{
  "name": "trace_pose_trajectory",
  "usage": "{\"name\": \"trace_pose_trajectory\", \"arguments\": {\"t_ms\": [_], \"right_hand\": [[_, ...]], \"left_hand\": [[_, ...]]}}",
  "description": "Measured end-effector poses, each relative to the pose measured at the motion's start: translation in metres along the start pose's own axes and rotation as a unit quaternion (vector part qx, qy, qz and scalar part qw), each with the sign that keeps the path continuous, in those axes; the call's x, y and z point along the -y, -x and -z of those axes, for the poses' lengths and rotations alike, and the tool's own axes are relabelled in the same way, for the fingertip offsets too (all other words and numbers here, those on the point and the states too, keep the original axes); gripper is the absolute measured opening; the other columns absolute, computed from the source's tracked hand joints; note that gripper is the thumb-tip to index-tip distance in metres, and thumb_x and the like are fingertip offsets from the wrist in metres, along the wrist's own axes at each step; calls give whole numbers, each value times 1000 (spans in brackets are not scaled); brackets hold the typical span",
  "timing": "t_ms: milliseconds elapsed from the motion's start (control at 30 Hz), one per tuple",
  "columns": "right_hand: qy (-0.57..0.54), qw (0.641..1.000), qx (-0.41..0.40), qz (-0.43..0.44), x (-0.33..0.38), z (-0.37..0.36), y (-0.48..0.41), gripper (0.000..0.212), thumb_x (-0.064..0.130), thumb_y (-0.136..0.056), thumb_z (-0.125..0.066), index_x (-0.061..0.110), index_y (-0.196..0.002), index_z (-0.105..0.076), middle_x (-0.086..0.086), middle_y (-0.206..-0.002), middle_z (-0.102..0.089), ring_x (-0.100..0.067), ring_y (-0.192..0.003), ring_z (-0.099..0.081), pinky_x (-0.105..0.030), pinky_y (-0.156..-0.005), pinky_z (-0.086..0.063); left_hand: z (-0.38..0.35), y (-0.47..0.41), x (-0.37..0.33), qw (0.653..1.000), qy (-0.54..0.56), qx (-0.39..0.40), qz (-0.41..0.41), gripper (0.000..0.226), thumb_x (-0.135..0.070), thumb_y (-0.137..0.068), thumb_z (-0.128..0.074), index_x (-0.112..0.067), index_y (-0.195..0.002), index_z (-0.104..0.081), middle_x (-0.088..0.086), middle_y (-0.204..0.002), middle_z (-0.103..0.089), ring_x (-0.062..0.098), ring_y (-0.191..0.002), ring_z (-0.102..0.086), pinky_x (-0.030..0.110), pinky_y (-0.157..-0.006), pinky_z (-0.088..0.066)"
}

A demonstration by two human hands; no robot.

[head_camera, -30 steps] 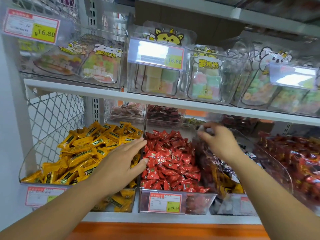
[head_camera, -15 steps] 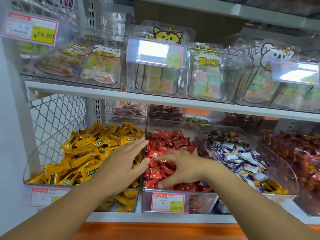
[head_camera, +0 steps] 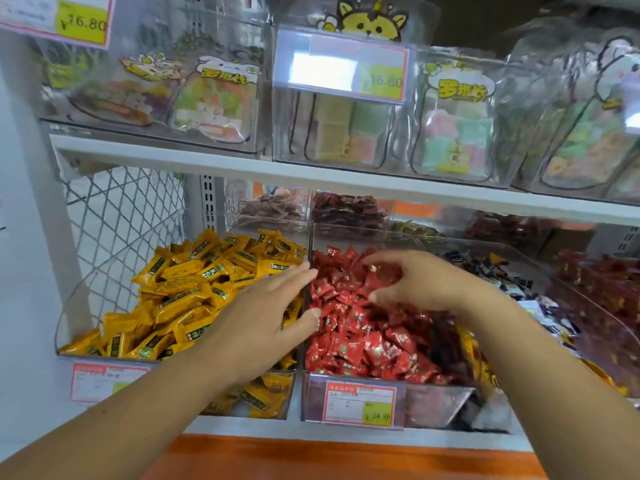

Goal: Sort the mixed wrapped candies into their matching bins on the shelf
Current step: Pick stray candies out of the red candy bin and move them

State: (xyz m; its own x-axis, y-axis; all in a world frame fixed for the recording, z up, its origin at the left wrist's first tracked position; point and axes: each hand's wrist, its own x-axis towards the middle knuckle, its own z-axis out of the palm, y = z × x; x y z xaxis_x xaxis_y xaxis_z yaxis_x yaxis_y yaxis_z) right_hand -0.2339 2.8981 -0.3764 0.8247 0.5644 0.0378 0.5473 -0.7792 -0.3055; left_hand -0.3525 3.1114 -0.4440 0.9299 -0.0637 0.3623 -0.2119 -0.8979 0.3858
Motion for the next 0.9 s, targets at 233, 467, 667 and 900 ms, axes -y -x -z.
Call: {"name": "trace_pose_trajectory", "arguments": {"t_ms": [233, 467, 667, 900], "right_hand": [[116, 955, 262, 80, 35, -68, -2, 47, 43, -82, -68, 48, -125, -51, 16, -159, -6, -23, -147, 4, -63, -113, 4], [35, 998, 52, 0, 2, -36, -16, 53, 45, -78, -74, 45, -127, -54, 4, -158, -20, -28, -144, -20, -46, -117, -19], [81, 969, 207, -107, 10, 10, 20, 74, 58, -71, -74, 36, -136, -47, 2, -142, -48, -23, -107, -62, -32, -86, -56], [151, 940, 273, -136, 16, -58, 16, 110, 51, -76, -74, 32, -151, 3, -17, -153, -22, -37, -134, -37, -40, -105, -37]], "left_hand": [[-2, 0, 0, 1000, -5, -6, -4, 69, -68, -84, -21, -45, -149, -17, -34, -150, -3, -20, -133, 1, 13, -111, -2], [1, 1, -2, 1000, 7, 0, -1, 68, -64, -86, -24, -42, -150, -18, -29, -153, -5, -18, -132, 0, 14, -110, -2], [0, 1, 0, 1000, 3, 0, -5, 75, -72, -81, -18, -43, -150, -17, -30, -152, -4, -18, -134, 0, 15, -112, -2], [0, 2, -2, 1000, -5, -1, -2, 68, -64, -87, -23, -42, -151, -16, -27, -155, -4, -16, -135, 0, 15, -112, -2]]}}
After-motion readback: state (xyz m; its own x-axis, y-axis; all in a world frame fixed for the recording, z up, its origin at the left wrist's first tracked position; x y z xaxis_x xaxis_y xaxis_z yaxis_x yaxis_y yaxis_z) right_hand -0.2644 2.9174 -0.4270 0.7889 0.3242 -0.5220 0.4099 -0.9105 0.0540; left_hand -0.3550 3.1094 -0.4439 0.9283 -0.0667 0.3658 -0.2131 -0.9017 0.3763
